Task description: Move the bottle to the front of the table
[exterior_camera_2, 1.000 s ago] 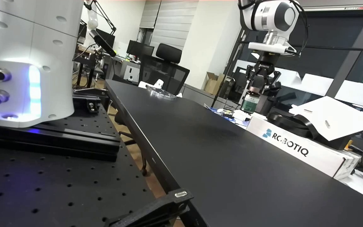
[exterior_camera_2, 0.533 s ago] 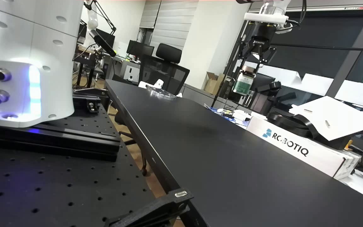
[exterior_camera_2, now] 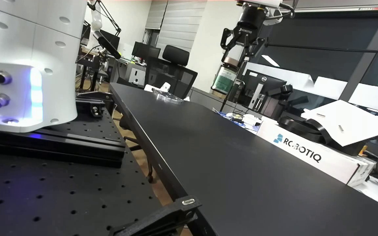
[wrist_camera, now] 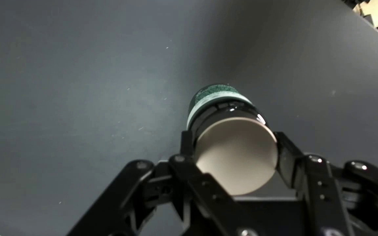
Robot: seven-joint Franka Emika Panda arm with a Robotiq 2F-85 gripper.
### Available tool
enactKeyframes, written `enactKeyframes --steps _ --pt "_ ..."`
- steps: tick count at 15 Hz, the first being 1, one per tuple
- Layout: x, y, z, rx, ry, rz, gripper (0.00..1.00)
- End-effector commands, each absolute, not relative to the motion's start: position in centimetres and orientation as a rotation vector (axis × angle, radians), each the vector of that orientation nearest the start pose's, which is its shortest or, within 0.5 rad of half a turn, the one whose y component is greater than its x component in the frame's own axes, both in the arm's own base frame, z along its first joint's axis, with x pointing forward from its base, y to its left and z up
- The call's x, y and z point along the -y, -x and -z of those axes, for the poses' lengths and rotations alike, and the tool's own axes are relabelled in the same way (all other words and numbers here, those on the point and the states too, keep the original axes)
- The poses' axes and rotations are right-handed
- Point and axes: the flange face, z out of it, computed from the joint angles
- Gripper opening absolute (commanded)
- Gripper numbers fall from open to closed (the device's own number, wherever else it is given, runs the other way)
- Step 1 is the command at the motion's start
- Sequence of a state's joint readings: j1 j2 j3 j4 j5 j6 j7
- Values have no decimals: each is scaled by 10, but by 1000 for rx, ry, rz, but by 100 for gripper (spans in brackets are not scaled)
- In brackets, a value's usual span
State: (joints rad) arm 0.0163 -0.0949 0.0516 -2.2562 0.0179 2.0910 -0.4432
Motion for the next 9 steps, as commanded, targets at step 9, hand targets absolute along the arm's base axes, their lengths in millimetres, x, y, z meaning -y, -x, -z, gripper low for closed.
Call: enactKeyframes --steps 9 --pt "-98 -362 -274 932 3015 -142 36"
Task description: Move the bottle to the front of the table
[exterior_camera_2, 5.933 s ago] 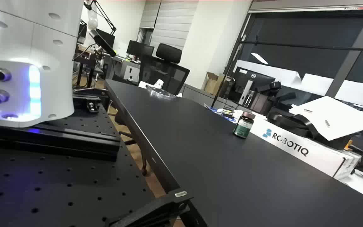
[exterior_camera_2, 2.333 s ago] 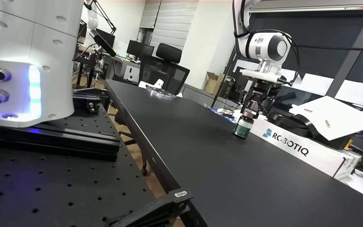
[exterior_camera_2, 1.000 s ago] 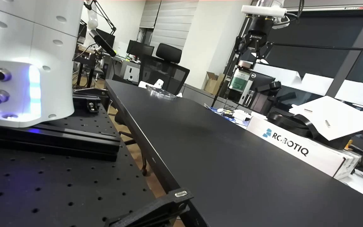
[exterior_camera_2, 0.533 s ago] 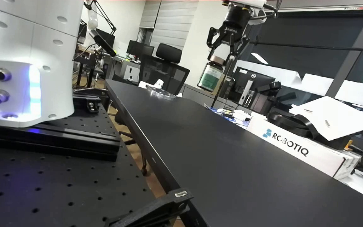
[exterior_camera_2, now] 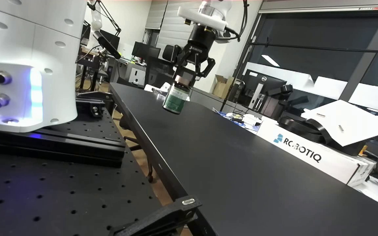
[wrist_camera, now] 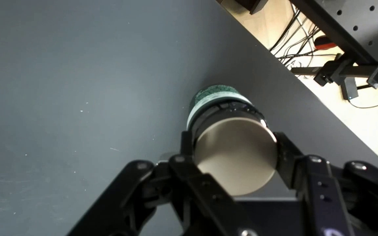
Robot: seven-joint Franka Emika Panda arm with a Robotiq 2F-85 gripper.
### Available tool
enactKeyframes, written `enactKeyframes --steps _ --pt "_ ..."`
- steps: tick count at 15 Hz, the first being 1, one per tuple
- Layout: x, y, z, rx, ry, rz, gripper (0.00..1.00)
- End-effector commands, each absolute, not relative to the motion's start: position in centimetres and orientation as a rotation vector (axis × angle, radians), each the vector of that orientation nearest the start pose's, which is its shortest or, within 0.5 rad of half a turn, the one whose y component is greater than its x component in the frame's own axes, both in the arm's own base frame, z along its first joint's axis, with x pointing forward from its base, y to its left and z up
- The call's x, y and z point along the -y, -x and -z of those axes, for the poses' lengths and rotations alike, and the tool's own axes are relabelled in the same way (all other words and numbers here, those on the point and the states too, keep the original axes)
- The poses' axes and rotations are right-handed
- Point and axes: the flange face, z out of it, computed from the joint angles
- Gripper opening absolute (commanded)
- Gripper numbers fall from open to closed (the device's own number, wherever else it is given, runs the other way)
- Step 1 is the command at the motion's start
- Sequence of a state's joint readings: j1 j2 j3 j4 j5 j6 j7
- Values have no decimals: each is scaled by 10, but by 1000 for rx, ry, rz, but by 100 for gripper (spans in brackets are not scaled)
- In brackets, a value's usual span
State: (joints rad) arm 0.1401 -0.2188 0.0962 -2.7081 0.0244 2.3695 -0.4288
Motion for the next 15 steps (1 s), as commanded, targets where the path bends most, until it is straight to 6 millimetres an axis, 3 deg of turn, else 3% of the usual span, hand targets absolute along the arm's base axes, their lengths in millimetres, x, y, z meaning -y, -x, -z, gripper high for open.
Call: enactKeyframes --steps 1,12,13,15 --pt "-101 -360 -268 907 3029 -129 36" --pt "-110 -361 -235 797 3093 -112 36" --pt "-109 -360 -236 799 3092 -135 86" --pt "-104 -361 -247 790 3086 -133 91"
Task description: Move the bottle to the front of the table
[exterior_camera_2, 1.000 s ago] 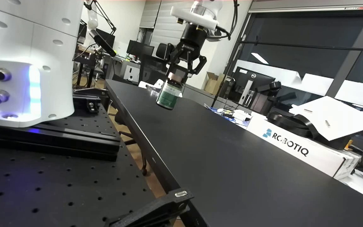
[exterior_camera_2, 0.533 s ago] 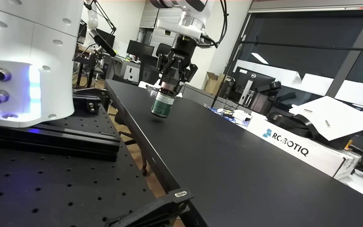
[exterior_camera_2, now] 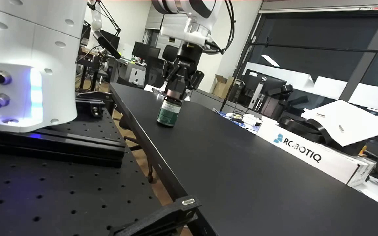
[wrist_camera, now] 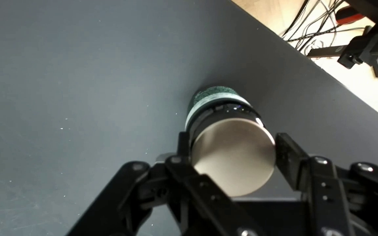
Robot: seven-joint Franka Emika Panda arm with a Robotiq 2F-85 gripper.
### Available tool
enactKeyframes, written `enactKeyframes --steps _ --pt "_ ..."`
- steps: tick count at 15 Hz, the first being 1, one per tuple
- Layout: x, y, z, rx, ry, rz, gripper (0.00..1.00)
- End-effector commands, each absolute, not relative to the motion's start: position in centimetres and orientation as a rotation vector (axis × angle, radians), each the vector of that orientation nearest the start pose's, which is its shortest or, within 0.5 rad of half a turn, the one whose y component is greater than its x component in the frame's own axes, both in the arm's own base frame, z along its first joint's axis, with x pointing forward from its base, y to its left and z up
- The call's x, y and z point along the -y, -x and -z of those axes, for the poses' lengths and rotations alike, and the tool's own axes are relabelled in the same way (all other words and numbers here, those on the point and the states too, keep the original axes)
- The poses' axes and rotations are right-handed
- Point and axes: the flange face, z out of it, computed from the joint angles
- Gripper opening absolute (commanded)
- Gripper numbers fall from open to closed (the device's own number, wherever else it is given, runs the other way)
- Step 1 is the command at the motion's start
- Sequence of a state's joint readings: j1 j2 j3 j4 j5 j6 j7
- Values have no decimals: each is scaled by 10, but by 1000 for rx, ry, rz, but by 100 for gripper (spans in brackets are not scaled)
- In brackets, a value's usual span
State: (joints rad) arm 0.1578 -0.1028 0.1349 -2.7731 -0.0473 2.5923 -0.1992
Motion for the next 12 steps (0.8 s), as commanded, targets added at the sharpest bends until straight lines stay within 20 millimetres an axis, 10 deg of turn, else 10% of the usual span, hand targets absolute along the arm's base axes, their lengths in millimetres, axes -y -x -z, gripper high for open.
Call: enactKeyframes --steps 1,8,12 --pt "-101 -364 -255 779 3079 -122 98" --pt "-56 -391 -350 690 3046 -12 100" --pt "-51 -392 -354 716 3047 -19 100"
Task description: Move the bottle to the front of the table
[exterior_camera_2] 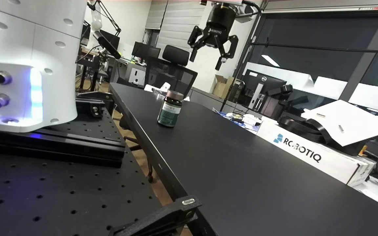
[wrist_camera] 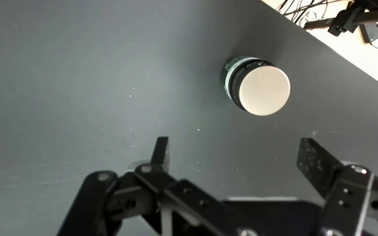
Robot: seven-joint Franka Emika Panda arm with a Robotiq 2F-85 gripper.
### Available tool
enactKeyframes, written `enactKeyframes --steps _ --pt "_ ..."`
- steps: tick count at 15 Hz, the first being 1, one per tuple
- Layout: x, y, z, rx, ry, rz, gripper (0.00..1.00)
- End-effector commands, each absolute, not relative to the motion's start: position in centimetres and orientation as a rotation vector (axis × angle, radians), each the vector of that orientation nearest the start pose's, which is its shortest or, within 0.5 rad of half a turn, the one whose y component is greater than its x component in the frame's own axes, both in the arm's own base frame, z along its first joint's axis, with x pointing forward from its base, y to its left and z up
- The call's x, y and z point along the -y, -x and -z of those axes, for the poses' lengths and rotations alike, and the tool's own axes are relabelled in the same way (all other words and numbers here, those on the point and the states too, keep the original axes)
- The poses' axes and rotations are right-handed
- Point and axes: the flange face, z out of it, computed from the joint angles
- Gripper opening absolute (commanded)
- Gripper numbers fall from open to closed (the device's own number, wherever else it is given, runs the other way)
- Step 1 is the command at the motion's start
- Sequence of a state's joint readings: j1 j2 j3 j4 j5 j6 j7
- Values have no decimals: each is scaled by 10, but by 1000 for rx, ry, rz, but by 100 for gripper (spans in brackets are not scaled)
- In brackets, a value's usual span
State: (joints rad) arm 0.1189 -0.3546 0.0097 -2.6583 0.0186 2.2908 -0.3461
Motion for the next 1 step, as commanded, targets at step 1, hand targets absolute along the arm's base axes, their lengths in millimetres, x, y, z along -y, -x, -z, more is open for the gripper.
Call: enactKeyframes --steps 1 --pt "-50 -391 -356 717 3046 -20 100"
